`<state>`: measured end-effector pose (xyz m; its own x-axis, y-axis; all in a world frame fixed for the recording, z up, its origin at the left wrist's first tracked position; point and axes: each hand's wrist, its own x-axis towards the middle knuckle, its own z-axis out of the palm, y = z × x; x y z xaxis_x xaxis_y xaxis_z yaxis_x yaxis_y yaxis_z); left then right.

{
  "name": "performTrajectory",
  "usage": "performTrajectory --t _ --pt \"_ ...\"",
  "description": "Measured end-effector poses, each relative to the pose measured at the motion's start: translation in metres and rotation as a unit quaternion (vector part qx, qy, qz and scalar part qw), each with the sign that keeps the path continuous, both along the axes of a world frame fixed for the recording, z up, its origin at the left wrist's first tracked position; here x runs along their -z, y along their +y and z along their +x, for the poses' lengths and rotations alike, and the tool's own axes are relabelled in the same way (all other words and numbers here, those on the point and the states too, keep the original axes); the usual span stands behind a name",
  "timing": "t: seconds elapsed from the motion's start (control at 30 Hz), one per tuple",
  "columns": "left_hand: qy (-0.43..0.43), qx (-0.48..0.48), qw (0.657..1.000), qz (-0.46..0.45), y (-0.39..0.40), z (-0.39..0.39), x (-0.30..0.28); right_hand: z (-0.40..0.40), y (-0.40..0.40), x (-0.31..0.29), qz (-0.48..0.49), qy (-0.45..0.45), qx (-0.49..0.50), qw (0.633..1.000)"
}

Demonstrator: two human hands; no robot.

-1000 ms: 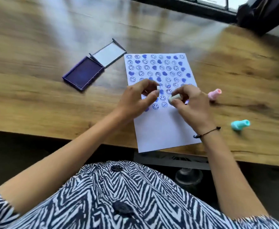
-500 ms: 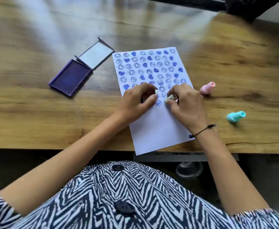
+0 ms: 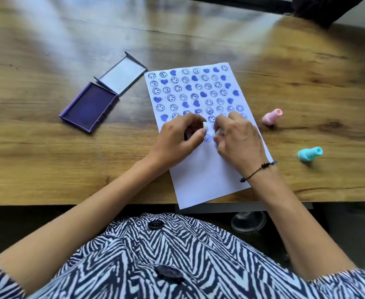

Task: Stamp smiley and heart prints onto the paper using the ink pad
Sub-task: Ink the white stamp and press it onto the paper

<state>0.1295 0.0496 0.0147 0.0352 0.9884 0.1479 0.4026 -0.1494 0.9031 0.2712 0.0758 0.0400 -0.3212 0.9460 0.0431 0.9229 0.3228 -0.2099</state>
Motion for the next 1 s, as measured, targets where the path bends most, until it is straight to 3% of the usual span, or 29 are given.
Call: performTrajectory --t 0.43,0.53,0.73,0.9,1.0 --pt "0.001 0.001 1.0 0.01 -0.003 0.0 0.001 -0.002 -0.003 0.002 -0.013 0.015 0.005 1.0" --pt "-0.008 -0.009 1.0 0.008 -0.003 0.0 -0.001 0.006 -0.003 -0.004 -0.013 0.118 0.037 0.992" --pt "-0.053 -0.056 0.997 0.025 -0.008 -0.003 -0.007 0.021 -0.022 -0.034 -0.031 0.436 0.168 0.884" --pt "-0.19 -0.007 0.98 -0.061 -0.011 0.001 -0.016 0.01 -0.034 -0.038 -0.126 0.567 0.174 0.795" --pt "-0.249 0.015 0.964 -0.094 -0.014 0.005 -0.018 0.004 -0.039 -0.038 -0.142 0.592 0.166 0.776"
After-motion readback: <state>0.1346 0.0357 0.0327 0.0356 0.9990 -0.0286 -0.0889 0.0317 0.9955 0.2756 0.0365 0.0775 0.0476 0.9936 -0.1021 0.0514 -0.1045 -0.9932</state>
